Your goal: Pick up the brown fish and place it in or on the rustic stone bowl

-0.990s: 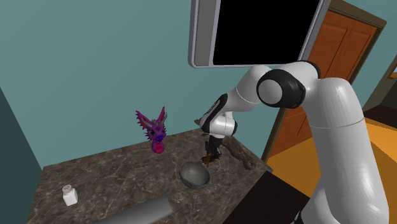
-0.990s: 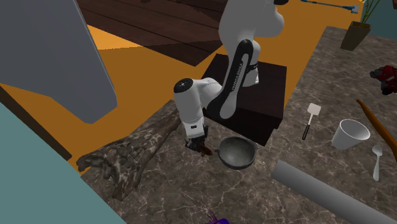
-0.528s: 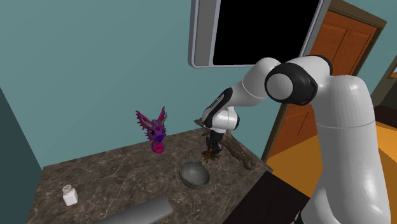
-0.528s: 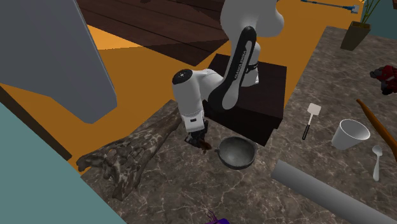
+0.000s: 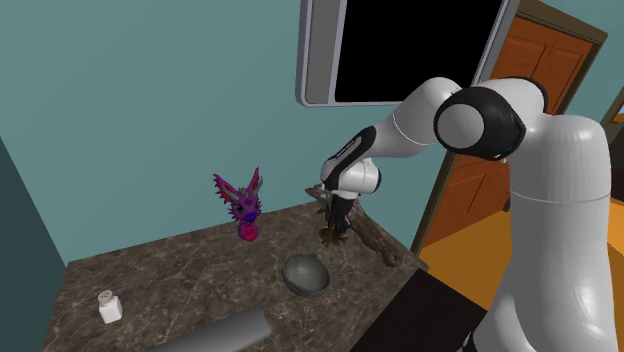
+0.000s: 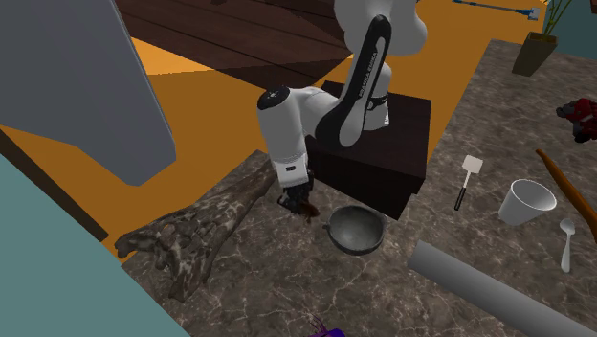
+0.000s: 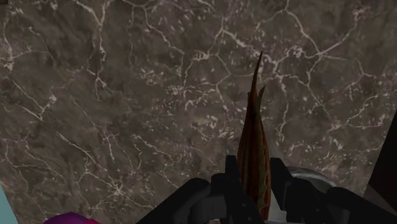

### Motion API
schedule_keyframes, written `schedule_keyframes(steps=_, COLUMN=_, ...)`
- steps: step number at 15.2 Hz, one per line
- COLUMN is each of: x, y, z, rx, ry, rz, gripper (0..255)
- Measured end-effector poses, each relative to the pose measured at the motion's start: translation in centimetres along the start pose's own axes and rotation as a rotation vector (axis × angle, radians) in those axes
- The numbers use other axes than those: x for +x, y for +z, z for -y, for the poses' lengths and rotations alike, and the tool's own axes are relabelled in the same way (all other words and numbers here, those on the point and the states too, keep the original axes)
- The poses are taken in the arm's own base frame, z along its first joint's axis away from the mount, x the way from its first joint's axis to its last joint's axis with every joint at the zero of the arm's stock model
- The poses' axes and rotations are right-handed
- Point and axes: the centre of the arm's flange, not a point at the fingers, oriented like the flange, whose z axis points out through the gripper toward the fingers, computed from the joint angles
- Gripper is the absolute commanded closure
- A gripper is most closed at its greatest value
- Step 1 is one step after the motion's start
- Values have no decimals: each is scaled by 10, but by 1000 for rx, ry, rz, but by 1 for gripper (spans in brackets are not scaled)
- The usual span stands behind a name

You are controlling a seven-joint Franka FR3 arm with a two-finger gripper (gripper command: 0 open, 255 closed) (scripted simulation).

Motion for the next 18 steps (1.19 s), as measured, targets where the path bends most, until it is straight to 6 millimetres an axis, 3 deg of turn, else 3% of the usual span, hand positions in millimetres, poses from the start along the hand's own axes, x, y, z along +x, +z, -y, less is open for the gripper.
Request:
schedule_keyframes(steps=15, x=15, y=-79, z=3, rx=0, ry=0, rz=0, gripper=255)
schedule_keyframes(steps=18, x=29, y=-82, z=7, rx=0, ry=0, rz=0, gripper=255)
